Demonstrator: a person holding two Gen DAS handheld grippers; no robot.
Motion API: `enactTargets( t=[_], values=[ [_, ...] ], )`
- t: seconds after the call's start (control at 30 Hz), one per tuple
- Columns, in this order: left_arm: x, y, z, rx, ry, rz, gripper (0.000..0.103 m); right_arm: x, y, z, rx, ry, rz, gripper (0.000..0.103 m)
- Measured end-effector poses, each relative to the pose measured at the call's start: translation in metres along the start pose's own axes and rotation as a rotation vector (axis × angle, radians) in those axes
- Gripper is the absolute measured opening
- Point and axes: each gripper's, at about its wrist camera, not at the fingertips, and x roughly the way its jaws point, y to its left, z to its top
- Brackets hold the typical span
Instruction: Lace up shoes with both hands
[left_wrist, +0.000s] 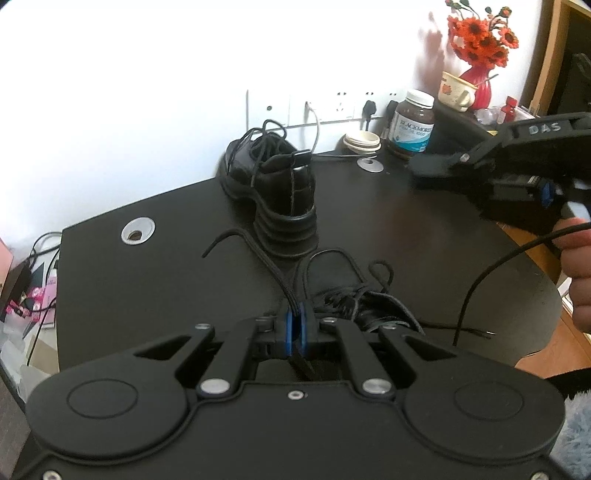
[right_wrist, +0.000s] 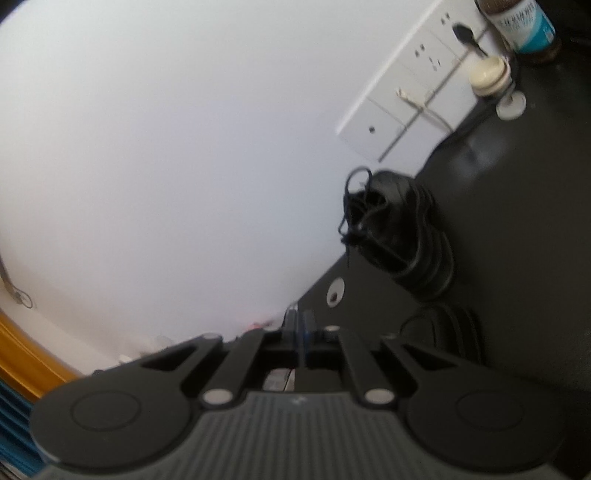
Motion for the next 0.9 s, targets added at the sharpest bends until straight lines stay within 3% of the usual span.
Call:
enactTargets(
  t=[0.07,0.13,0.17,0.3,0.4,0.43,0.47,0.5,0.67,0.9],
  values=[
    [-0.001,-0.008,0.002,0.038,-0.009,-0.024,0.004,0.005,0.003,-0.001,-0.012,0.054,-0.003,0.01],
    [-0.002,-0.018,0.002,0.084,-0.012,-0.051,0.004,0.012,0.008,-0.002,-0.028,0.114,0.002,0.032],
    [-0.002,-0.024,0.003,0.107,-0.011,-0.064,0.004,0.017,0.01,-0.003,-0.035,0.142,0.006,0.049],
    [-0.003,-0.042,0.001,0.183,-0.006,-0.11,0.004,0.035,0.017,-0.008,-0.052,0.247,0.025,0.049],
    [-0.005,-0.055,-0.003,0.252,-0.002,-0.132,0.004,0.046,0.017,-0.012,-0.052,0.293,0.018,0.043],
    [-0.006,-0.058,-0.005,0.268,0.001,-0.136,0.004,0.048,0.017,-0.013,-0.054,0.299,0.016,0.035],
    [-0.006,-0.06,-0.006,0.28,0.004,-0.138,0.004,0.05,0.016,-0.014,-0.056,0.301,0.013,0.016],
    [-0.006,-0.06,-0.007,0.282,0.007,-0.137,0.004,0.05,0.015,-0.014,-0.054,0.288,0.014,0.006],
    [-0.007,-0.05,-0.008,0.235,0.007,-0.114,0.004,0.029,0.008,-0.003,-0.011,0.163,0.03,0.005],
    [-0.01,-0.029,-0.002,0.162,-0.007,-0.083,0.004,0.012,0.0,0.004,0.037,0.091,0.026,0.006]
  ],
)
